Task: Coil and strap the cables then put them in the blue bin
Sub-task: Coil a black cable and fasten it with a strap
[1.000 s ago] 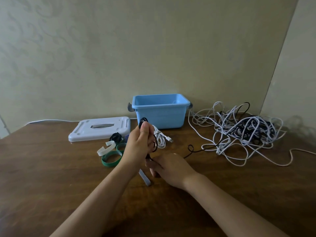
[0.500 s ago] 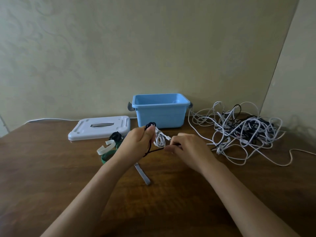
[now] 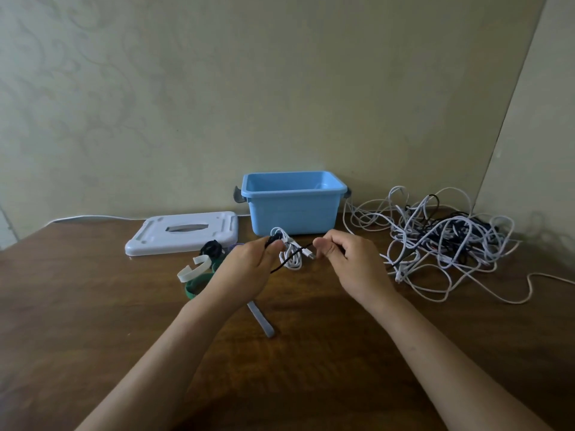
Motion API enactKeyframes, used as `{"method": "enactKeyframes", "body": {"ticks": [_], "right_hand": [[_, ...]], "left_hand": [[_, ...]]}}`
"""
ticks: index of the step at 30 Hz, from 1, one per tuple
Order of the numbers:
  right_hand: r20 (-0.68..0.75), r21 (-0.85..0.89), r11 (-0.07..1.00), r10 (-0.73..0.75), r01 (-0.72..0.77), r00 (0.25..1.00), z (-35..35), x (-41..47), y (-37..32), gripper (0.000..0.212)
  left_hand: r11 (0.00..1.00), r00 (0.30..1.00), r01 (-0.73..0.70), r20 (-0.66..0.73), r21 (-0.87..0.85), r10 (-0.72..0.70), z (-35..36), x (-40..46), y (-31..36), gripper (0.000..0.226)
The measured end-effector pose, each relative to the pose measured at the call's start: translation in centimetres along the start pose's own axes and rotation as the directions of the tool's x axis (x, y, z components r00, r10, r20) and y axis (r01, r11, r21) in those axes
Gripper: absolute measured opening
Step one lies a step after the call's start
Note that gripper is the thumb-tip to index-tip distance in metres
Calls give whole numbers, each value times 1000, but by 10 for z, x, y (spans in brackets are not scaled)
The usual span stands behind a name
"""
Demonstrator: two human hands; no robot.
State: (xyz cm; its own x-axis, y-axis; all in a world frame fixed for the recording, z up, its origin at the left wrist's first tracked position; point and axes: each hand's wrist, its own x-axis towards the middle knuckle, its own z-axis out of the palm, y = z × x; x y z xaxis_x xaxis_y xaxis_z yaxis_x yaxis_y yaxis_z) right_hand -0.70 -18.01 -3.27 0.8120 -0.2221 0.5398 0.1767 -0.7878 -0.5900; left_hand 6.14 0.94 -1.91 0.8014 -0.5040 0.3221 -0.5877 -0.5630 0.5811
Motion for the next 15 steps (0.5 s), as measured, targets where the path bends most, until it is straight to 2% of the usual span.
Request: {"method": "enactKeyframes", "body": {"ticks": [5,9,12,15], "right_hand": [[-57,139,990,38,-30,998,-4,-3,-8,39],[-42,199,979,50,-40,998,-5,-4,-12,42],[-13,243,970,27,-23,1000,-6,-4,-16,43],[51,310,950,9,-24,999,-9,-4,-16,42]], "left_hand": [[997,991,-72,111,10,71,9,-1,4,36],[992,979,-96,188,76,81,12,-4,7,37],[986,985,-110,145,124,92,8,-4,7,34],[988,998,-57,-7,144,59,0,-1,4,31]]}}
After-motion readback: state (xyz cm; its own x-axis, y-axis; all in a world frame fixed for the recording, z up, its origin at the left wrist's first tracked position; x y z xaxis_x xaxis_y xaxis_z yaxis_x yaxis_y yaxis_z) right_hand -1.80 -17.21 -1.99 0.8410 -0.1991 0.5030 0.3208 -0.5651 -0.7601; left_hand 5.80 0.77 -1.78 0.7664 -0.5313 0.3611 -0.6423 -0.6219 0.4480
